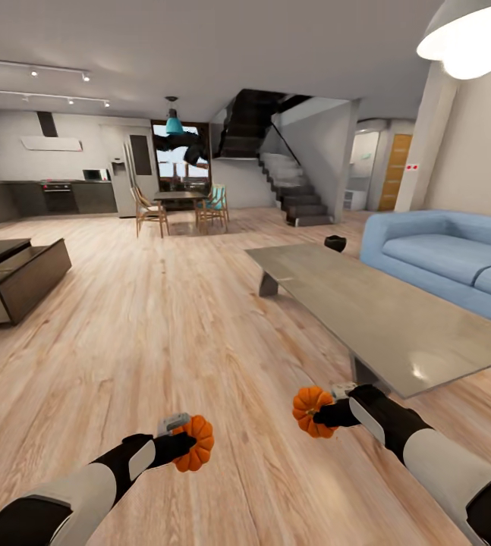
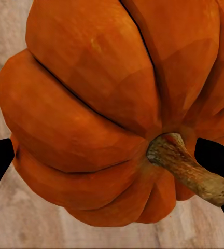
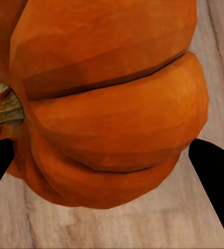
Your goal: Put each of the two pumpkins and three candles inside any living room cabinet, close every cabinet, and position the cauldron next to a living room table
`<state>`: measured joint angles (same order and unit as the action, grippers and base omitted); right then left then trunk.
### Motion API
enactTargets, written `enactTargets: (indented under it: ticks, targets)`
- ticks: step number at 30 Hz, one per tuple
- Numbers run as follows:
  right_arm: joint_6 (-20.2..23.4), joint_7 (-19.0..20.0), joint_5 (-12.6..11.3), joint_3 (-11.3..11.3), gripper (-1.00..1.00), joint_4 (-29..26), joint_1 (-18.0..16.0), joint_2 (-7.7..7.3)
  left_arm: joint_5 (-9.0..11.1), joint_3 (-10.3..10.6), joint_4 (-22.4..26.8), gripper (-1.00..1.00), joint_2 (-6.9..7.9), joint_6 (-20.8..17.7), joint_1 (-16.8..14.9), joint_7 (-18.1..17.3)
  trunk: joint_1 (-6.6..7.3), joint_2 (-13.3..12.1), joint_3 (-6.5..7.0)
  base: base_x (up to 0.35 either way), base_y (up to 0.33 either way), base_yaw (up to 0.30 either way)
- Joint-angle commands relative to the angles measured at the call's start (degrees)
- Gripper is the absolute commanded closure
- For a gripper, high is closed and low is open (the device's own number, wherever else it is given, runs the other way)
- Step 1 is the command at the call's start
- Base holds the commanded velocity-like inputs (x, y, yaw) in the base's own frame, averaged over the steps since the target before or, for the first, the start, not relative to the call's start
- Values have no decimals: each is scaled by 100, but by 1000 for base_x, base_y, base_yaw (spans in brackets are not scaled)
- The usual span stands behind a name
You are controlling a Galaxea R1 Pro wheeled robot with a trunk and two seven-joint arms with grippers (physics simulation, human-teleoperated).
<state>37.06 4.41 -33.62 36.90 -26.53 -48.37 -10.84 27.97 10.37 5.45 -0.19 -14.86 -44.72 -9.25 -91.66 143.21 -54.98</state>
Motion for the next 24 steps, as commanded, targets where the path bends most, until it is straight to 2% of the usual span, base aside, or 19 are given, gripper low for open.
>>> enactTargets:
  ticks: [1,19,24]
  targets:
    - [17,26,22,19,100,-10,-7,-5,69,27,9,100,1,-25,-2,-7,-1,3,-5,254,206,0]
    - [-130,58,19,24,100,34,20,-5,73,27,9,100,1,-25,-4,-5,-1,3,-5,272,185,1]
    - [-136,60,22,20,100,36,20,-5,76,27,-84,100,1,-25,-2,-6,-1,3,-5,310,19,249]
